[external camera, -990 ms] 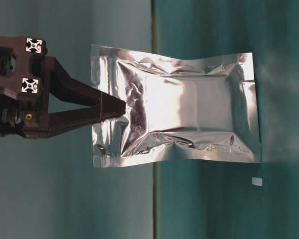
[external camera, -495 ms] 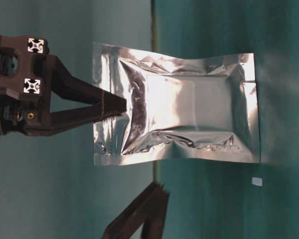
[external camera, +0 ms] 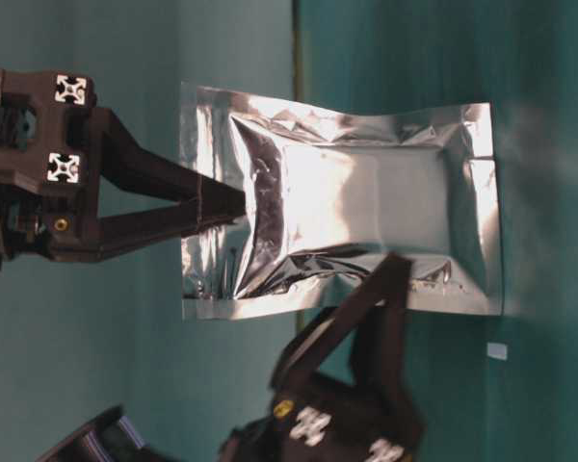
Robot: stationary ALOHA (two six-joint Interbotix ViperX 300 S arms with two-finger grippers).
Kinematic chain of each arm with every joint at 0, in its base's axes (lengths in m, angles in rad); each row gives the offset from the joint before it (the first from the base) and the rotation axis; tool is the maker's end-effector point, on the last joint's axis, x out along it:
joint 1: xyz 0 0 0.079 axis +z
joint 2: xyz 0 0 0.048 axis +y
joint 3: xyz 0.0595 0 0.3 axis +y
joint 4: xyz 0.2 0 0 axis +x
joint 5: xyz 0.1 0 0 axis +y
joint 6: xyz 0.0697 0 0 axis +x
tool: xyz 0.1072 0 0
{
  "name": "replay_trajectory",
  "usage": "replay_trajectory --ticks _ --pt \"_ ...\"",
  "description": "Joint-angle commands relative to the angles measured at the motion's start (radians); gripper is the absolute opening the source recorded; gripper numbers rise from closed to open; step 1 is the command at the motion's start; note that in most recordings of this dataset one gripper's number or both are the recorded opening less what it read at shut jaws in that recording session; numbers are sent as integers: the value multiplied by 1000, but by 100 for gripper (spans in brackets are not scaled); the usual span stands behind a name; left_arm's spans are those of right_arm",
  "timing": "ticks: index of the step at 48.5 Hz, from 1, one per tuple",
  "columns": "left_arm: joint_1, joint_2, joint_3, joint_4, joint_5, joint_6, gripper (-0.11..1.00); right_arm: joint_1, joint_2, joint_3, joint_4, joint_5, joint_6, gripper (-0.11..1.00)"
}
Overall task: Hand over the silver zip bag and make it stand upright.
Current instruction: 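Open the left gripper and move it toward the bag's lower edge, then close the left gripper on the bag's bottom edge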
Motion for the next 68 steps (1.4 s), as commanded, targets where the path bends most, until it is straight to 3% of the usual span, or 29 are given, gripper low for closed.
replay_trajectory --ticks 1,14,37,44,56,68 --pt "-2 29 -37 3 -15 -2 90 3 -11 -2 0 -5 11 2" --pt "11 83 -101 3 -15 -2 90 3 -11 0 0 -5 11 2" --pt "15 94 -101 2 -11 -2 86 2 -11 2 0 -6 11 2" --pt "21 95 -101 2 0 17 74 3 -9 2 2 -8 12 2" --pt "31 95 -104 3 12 106 28 6 -9 2 2 -8 12 2" --pt "32 94 -100 3 18 121 27 11 -11 12 2 -8 14 2"
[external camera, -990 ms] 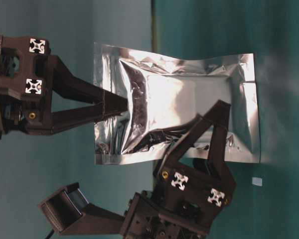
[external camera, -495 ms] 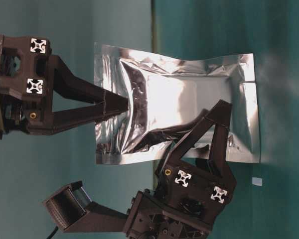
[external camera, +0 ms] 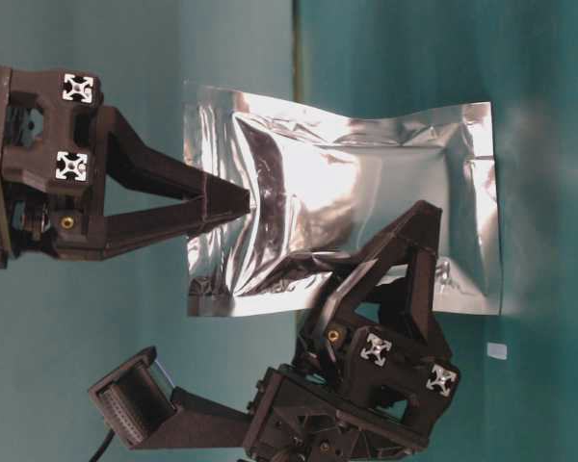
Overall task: Hand over the silver zip bag and make it stand upright.
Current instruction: 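Close the left gripper on the bag's bottom edge, then open the right gripper and pull it back to the right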
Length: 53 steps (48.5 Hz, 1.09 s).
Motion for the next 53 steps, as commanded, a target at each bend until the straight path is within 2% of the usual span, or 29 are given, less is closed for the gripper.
replay_trajectory --ticks 1,27,36,39,42,48,53 --pt "3 -8 -8 2 0 3 27 9 -11 2 3 -2 11 2" --pt "3 -11 -8 2 2 35 27 8 -11 0 8 3 55 2" --pt "3 -9 0 2 2 37 27 9 -12 0 66 23 80 5" --pt "3 -11 3 2 2 37 27 8 -12 0 83 32 86 15" --pt "3 -11 8 2 2 37 27 8 -15 2 92 37 91 30" --pt "-2 -12 12 2 2 38 27 8 -37 6 89 12 91 67" --pt "-3 -12 14 2 3 38 27 5 -63 18 71 -51 97 89"
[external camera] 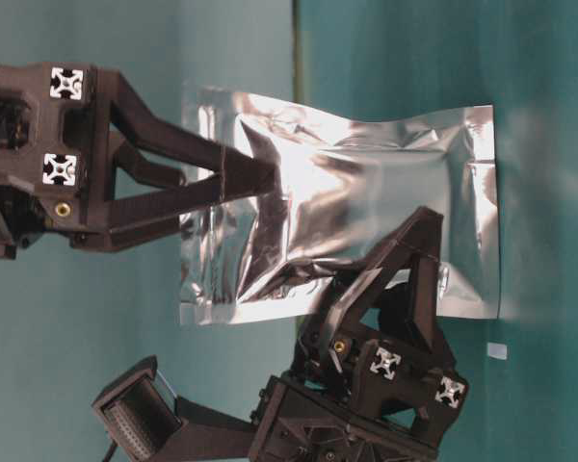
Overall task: Hand over the silver zip bag and make it stand upright.
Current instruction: 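Open the right gripper and pull it back to the right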
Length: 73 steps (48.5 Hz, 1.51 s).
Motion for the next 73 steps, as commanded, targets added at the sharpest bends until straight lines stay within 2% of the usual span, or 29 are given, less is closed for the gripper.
replay_trajectory --ticks 1,21,34,52,63,73 --pt "-5 -9 -3 -2 -2 3 27 0 -52 3 -12 -51 15 91" --pt "-14 -6 -17 -2 21 41 27 -8 -164 115 -32 -160 106 90" --pt "-14 -6 -17 -2 26 43 27 -11 -322 221 -64 -324 184 90" --pt "-14 -6 -18 -3 28 43 27 -17 -552 476 -63 -494 192 90" --pt "-15 -8 -15 -2 28 46 27 -18 -643 568 -63 -534 207 90" --pt "-15 -6 -20 -2 38 49 27 -17 -692 611 -61 -565 207 90"
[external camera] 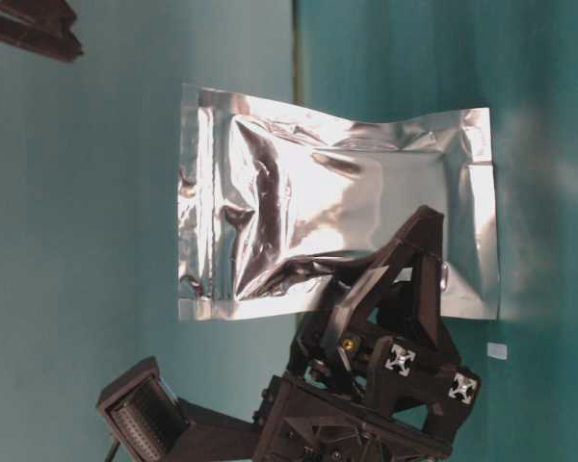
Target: Hand over the silver zip bag and make it stand upright.
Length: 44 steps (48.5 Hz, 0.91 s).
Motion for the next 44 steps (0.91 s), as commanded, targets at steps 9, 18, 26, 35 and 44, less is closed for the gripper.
replay_trajectory --ticks 9,18,26,35,44 --pt "-3 -8 -11 0 3 2 27 -2 -43 14 2 -21 25 90" --pt "-3 -8 -12 0 9 2 27 -2 -44 14 0 -21 34 89" --pt "-3 -6 -18 0 11 2 27 -2 -44 14 0 -21 32 89" --pt "-3 -5 -26 0 18 2 27 -2 -43 14 0 -21 34 89" --pt "-3 -5 -25 0 20 2 27 -2 -44 18 2 -21 34 89"
